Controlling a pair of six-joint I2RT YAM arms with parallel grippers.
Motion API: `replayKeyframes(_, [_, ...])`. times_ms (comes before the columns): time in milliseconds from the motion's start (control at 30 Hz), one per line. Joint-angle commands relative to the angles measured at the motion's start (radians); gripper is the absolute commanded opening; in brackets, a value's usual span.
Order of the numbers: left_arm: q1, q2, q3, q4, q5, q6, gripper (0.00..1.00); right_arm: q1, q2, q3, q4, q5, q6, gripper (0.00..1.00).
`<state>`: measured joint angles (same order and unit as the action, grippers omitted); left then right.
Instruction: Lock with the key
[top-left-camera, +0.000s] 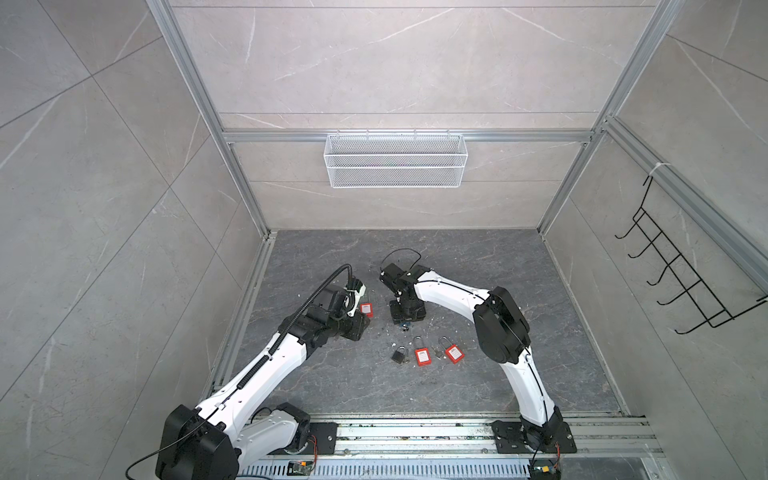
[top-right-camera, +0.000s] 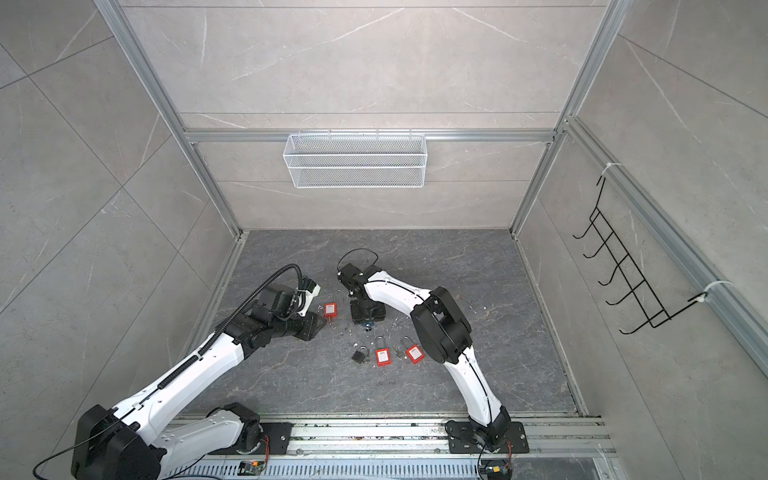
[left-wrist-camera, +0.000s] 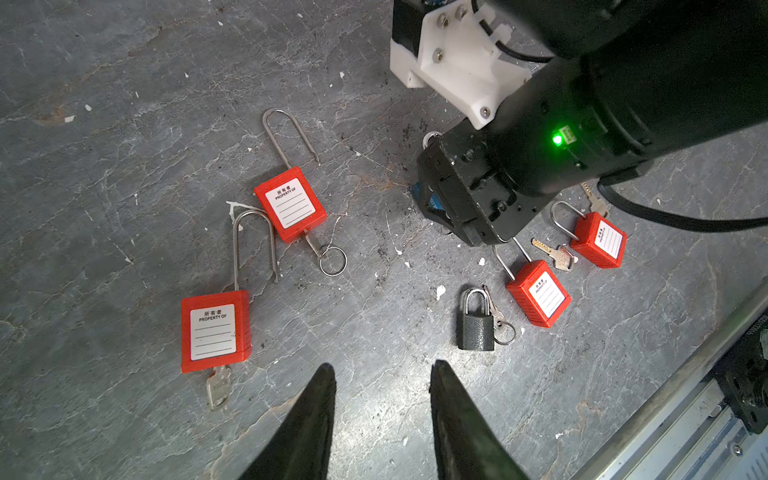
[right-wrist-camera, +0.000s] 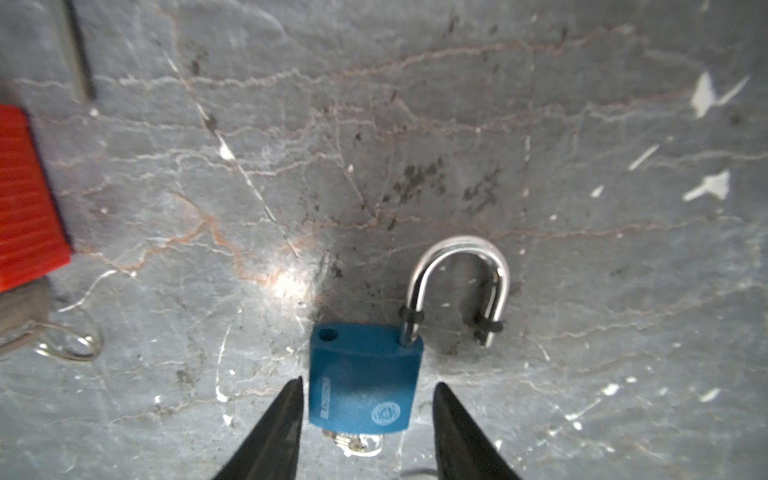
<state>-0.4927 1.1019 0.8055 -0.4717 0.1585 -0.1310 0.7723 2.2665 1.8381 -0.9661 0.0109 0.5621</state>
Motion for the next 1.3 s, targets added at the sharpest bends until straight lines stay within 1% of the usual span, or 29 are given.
replayKeyframes(0, [0.003,-0.009,0.004,-0.006,0.001,0.014,0.41,0.007,0.04,-0.01,-0.026,-0.008,0.009,0.51])
replayKeyframes(267, [0.004,-0.004,0.004,-0.007,0.003,0.016,0.41,0.01,0.062,-0.008,-0.029,-0.008,-0.003,0.48])
replayKeyframes(367, [0.004,0.003,0.006,-0.008,0.006,0.016,0.41,0.013,0.064,-0.002,-0.039,0.007,-0.016,0.44])
replayKeyframes(467, [0.004,0.01,0.01,-0.008,0.011,0.017,0.41,0.014,0.045,-0.007,-0.028,0.014,-0.048,0.36])
replayKeyframes(633, [0.004,0.022,0.019,-0.007,0.014,0.016,0.41,0.012,-0.018,-0.012,-0.024,0.075,-0.129,0.28])
replayKeyframes(700, [0.004,0.023,0.023,-0.003,0.016,0.02,0.41,0.013,-0.062,-0.029,-0.001,0.097,-0.18,0.26])
replayKeyframes(800, [0.004,0.02,0.029,0.018,0.031,0.035,0.41,0.013,-0.177,-0.104,0.084,0.102,-0.283,0.24])
replayKeyframes(867, [0.004,0.01,0.029,0.051,0.06,0.051,0.41,0.013,-0.258,-0.162,0.14,0.098,-0.371,0.21])
replayKeyframes(1000, [0.004,-0.039,-0.003,0.191,0.117,0.098,0.41,0.004,-0.433,-0.325,0.264,0.094,-0.515,0.17])
replayKeyframes(1100, [0.004,-0.067,-0.023,0.283,0.171,0.156,0.41,0.002,-0.547,-0.425,0.316,0.057,-0.619,0.15])
replayKeyframes(1167, [0.004,-0.071,-0.021,0.312,0.225,0.216,0.43,0.002,-0.616,-0.472,0.333,0.02,-0.688,0.14])
replayKeyframes(1267, [0.005,-0.075,-0.018,0.356,0.366,0.341,0.45,0.002,-0.737,-0.546,0.361,-0.045,-0.819,0.13])
